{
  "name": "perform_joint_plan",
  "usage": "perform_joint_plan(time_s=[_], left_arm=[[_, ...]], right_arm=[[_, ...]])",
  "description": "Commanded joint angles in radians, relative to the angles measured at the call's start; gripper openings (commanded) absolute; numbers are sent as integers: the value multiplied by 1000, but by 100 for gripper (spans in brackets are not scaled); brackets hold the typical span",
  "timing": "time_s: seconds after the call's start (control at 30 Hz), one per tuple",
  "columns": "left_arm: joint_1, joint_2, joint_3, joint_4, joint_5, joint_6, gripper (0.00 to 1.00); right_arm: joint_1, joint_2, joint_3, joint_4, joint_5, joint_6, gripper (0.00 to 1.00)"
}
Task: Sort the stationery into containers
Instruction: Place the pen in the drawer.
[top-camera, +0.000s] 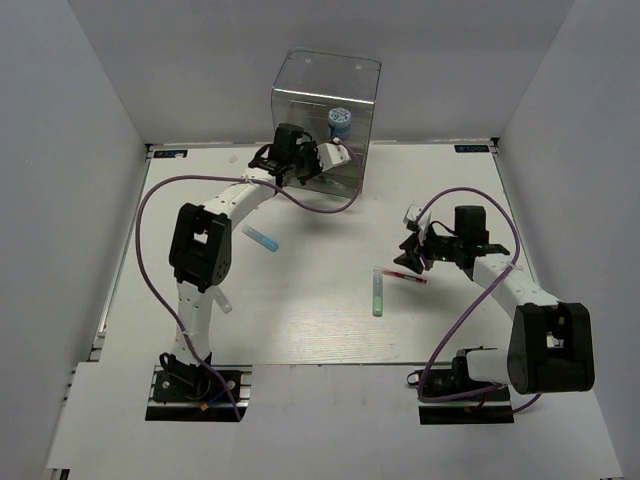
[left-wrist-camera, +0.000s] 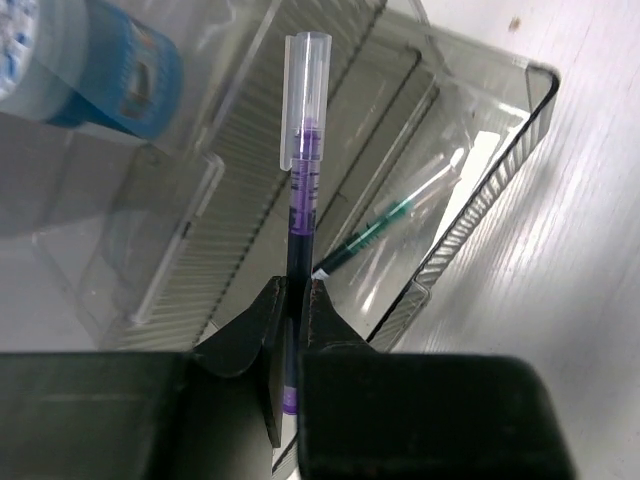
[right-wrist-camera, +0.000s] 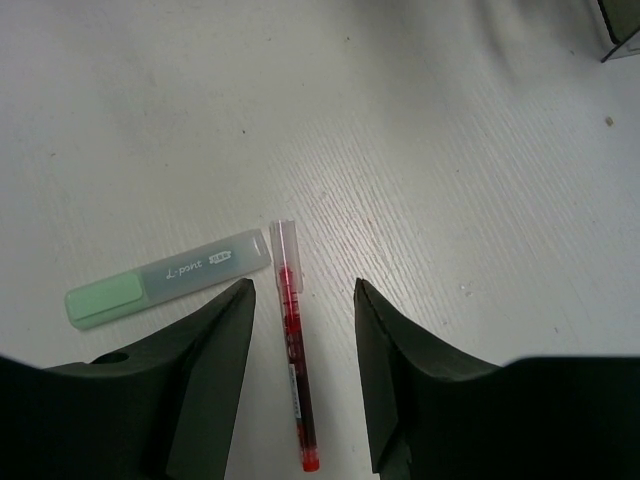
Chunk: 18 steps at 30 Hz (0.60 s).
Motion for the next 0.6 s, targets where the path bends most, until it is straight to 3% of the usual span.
perform_joint_plan(time_s=[0.0, 0.07, 0.2, 0.27, 0.33, 0.57], left_arm=[[11, -16, 42, 13, -29, 27, 5], [11, -7, 33, 39, -60, 27, 12], [11, -7, 10, 91, -97, 6, 42], [11, -19, -16, 110, -109, 5, 47], [11, -44, -35, 140, -118, 5, 62], [-7, -147, -125, 202, -166, -56, 64]], right_arm=[[1, 2, 18, -14, -10, -21, 50], [4, 4, 21, -15, -5, -23, 52], [1, 7, 31, -26, -7, -35, 54], [5, 8, 31, -43, -13, -46, 56], [2, 14, 37, -67, -28, -70, 56], [5, 36, 54, -203, -67, -314, 56]])
